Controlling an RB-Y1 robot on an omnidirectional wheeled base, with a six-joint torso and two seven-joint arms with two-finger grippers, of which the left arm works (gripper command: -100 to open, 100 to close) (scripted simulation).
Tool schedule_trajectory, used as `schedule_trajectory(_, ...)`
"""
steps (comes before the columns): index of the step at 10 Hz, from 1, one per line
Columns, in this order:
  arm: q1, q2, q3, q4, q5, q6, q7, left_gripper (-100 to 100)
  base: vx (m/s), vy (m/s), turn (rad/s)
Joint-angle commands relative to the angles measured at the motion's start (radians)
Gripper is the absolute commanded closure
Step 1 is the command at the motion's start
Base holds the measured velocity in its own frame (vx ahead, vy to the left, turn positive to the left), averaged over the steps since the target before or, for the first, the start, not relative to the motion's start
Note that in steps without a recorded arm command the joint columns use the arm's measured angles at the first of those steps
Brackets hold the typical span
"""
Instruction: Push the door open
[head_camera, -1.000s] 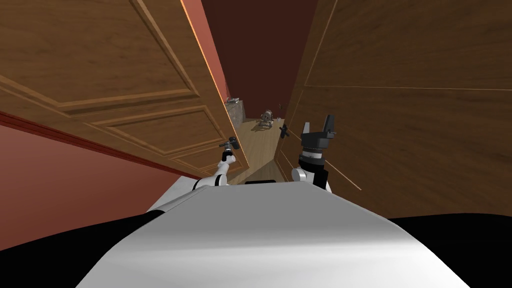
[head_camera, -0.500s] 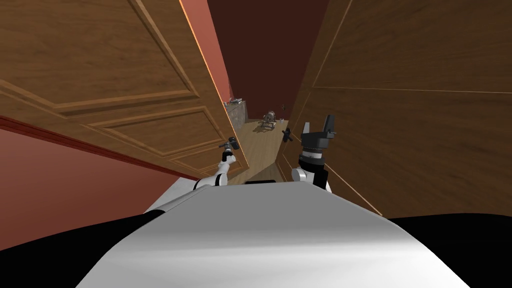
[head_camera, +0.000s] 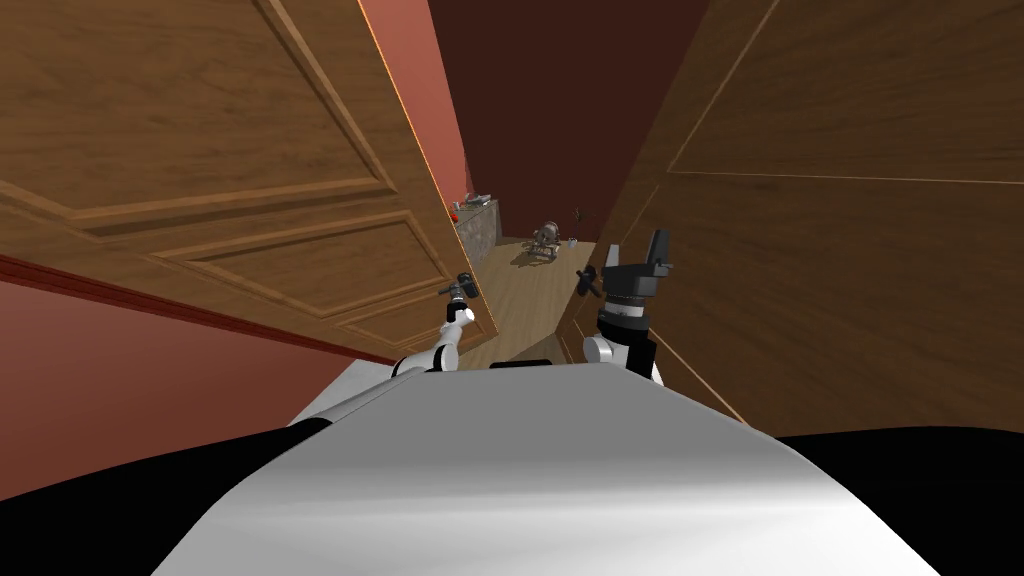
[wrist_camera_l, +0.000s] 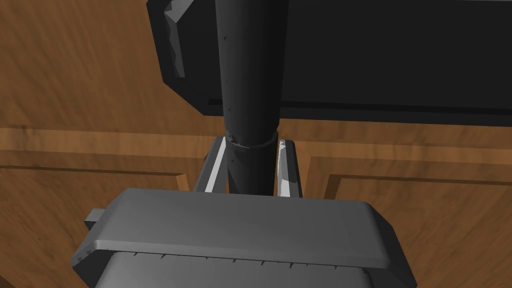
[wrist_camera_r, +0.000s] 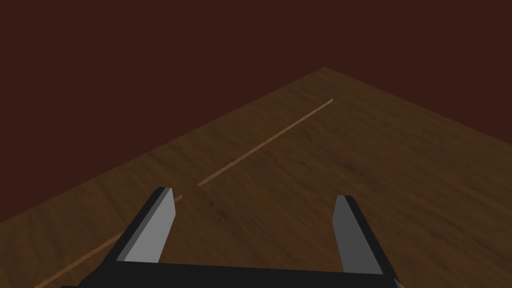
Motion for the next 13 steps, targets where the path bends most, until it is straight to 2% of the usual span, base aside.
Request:
schedule_trajectory(1,-0.007,-0.011,0.022,-0.004,0.005,-0.008,-0.031,100,0.171,-0.007,0.108)
schedule_trajectory(5,-0.024,-0.058,0.069,0.002,0.017,-0.024,-0.097,100,0.188,-0.020,0.125)
schedule_trajectory(6,-0.018,-0.055,0.060,0.002,0.015,-0.018,-0.085,100,0.083,-0.022,0.039)
schedule_trajectory(7,-0.025,-0.041,0.067,0.005,0.012,-0.024,-0.094,100,0.136,0.012,0.144)
schedule_trajectory(8,-0.027,-0.037,0.069,0.006,0.011,-0.026,-0.097,100,0.200,0.013,0.173)
schedule_trajectory(10,-0.032,-0.034,0.074,0.010,0.007,-0.031,-0.104,100,0.165,0.017,0.162)
schedule_trajectory(13,-0.032,-0.034,0.074,0.010,0.007,-0.031,-0.104,100,0.061,0.010,0.018)
